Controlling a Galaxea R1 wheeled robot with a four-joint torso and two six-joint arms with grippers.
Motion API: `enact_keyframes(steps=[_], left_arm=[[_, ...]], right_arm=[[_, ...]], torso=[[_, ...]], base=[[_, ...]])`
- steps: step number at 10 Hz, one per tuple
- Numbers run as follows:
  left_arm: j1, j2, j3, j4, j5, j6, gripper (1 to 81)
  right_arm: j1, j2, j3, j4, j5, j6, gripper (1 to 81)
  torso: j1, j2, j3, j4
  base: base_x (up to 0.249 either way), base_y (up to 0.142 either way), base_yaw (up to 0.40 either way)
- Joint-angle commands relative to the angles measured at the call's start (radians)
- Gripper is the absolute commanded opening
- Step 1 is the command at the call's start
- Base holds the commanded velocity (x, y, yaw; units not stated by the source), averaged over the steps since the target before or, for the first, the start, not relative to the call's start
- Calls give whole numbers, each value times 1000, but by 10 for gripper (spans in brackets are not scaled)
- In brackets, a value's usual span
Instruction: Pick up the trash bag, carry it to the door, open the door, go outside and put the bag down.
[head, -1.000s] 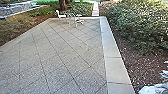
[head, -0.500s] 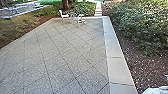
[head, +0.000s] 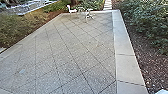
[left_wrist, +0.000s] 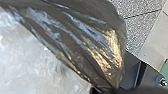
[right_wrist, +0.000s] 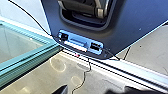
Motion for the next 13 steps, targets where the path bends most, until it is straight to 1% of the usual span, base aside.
enact_keyframes(steps=[1, 2, 3, 4, 5, 8, 10, 13], left_arm=[[-115, -38, -53, -21, 127, 7, 10], [-141, -29, -79, -23, 133, 5, 10], [-167, -19, -116, -37, 145, 5, 10], [-190, -16, -139, -48, 173, 5, 10], [-221, -13, -176, -57, 211, 5, 10], [-319, -10, -231, -66, 287, 4, 10], [-359, -9, -239, -66, 336, -2, 10], [-384, 16, -236, -63, 342, -2, 10]], right_arm=[[-6, 33, 15, 1, -79, -1, 811], [-6, 33, 15, 1, -79, -1, 811], [-6, 33, 15, 2, -79, -1, 811], [-6, 33, 15, 4, -79, -1, 811], [-6, 31, 14, 7, -79, -1, 811], [-11, 31, 18, 2, -79, 0, 811], [-11, 31, 18, 4, -79, -1, 811], [-11, 31, 18, 10, -79, 0, 811]], torso=[[0, 0, -78, 47], [0, 0, -107, 61], [0, 0, -51, 26], [1, 1, -72, 38], [1, 1, -80, 42], [1, 1, -82, 42], [1, 1, -82, 42], [1, 1, -82, 42]], base=[[0, 0, 0], [0, 0, 0], [0, 0, 0], [0, 0, 0], [0, 0, 0], [0, 0, 0], [0, 0, 0], [0, 0, 0]])
